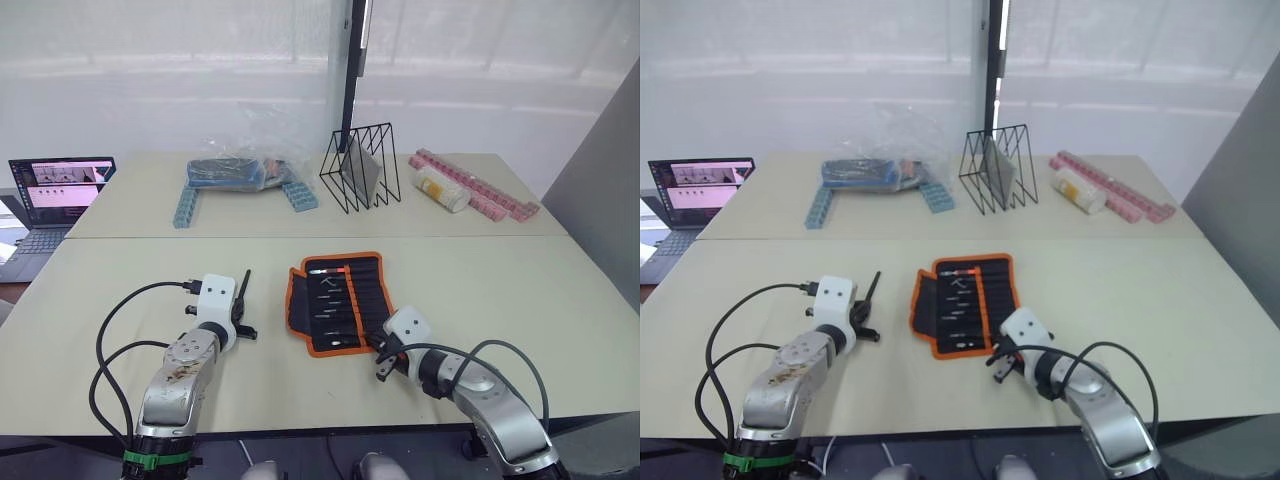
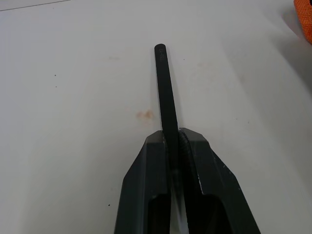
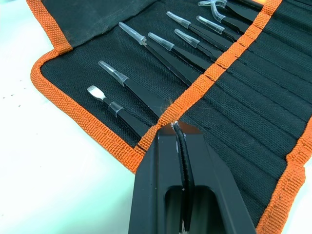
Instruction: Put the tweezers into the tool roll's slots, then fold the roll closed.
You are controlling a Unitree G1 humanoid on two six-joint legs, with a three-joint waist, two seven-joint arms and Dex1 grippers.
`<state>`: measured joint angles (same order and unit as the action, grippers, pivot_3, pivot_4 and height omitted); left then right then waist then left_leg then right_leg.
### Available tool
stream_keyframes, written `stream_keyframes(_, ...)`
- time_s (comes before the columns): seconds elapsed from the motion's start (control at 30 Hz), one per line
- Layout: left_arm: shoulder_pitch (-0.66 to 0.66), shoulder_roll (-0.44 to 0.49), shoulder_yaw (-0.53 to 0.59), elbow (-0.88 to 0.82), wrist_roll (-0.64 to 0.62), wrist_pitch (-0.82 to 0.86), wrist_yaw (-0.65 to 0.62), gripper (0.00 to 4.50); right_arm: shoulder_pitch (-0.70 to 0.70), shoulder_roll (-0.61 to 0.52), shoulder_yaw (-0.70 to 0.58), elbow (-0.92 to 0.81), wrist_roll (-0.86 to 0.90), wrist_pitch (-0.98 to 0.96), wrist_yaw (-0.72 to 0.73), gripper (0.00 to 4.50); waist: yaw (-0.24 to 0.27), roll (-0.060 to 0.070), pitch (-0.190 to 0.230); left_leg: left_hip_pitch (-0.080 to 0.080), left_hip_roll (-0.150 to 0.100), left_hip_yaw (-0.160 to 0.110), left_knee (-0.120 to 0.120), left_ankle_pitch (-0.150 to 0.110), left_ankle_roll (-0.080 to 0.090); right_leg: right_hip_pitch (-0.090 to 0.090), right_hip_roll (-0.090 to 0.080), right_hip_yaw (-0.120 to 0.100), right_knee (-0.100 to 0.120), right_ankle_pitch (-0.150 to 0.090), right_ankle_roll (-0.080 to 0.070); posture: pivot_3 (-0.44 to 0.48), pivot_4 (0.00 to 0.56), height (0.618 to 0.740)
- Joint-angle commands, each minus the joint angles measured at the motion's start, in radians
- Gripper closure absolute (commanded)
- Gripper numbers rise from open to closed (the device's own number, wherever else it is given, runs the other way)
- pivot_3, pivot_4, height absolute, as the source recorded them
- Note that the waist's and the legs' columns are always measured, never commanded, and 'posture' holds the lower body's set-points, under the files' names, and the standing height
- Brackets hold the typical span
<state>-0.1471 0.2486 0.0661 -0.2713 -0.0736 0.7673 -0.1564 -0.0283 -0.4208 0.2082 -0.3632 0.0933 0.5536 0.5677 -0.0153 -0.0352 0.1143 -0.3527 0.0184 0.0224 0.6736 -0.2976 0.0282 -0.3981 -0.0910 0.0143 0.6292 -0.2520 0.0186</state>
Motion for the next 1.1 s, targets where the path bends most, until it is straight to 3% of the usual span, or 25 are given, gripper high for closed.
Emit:
stream_keyframes(0.03, 0.014, 0.014, 0.015, 0.034, 0.012, 0.014, 0.012, 4.48, 0.012, 0.004, 0.042, 0.055, -0.003, 0.047, 0.004, 4.5, 0.0, 0.0, 0.0, 0.0, 0.0, 0.0, 0.0, 0.0, 0.0, 0.0, 0.0, 0.0, 0.0, 0.0, 0.0, 0.0, 0.15, 0.722)
stream_keyframes(0.33, 0.014, 0.072, 0.038, -0.001, 0.013, -0.055, -0.006, 4.48, 0.015, 0.009, 0.047, 0.055, -0.003, 0.045, 0.002, 4.5, -0.005, 0.0, 0.001, 0.0, 0.0, 0.0, -0.004, 0.0, 0.0, -0.004, 0.0, 0.0, 0.0, 0.0, 0.0, 0.0, 0.15, 0.722)
stream_keyframes(0.47, 0.004, 0.156, 0.03, -0.031, 0.023, -0.122, -0.057, 4.48, 0.017, 0.007, 0.05, 0.054, -0.002, 0.045, 0.001, 4.5, -0.006, -0.004, 0.004, -0.001, 0.0, 0.0, -0.007, 0.0, 0.0, -0.007, 0.0, 0.0, 0.0, 0.0, -0.002, 0.0, 0.15, 0.722)
stream_keyframes(0.63, -0.045, 0.261, -0.009, -0.065, -0.01, -0.226, -0.201, 4.48, 0.016, 0.007, 0.052, 0.053, -0.003, 0.048, 0.0, 4.5, -0.003, -0.003, 0.008, -0.002, 0.001, 0.0, -0.01, 0.001, -0.002, -0.008, -0.002, -0.001, -0.003, 0.001, -0.003, 0.0, 0.15, 0.722)
stream_keyframes(0.9, -0.209, 0.322, -0.102, -0.049, -0.101, -0.32, -0.463, 4.48, 0.015, 0.009, 0.053, 0.05, -0.005, 0.051, -0.007, 4.5, -0.007, -0.005, 0.009, -0.002, 0.001, 0.0, -0.012, -0.001, -0.005, -0.009, -0.003, -0.001, -0.004, 0.001, -0.004, 0.0, 0.15, 0.722)
stream_keyframes(1.1, -0.334, 0.363, -0.237, 0.03, -0.133, -0.323, -0.695, 4.48, 0.018, 0.013, 0.061, 0.048, -0.009, 0.051, -0.014, 4.5, -0.01, -0.005, 0.01, -0.002, 0.0, 0.001, -0.013, 0.001, -0.002, -0.009, -0.002, -0.001, -0.005, 0.001, -0.004, 0.0, 0.15, 0.722)
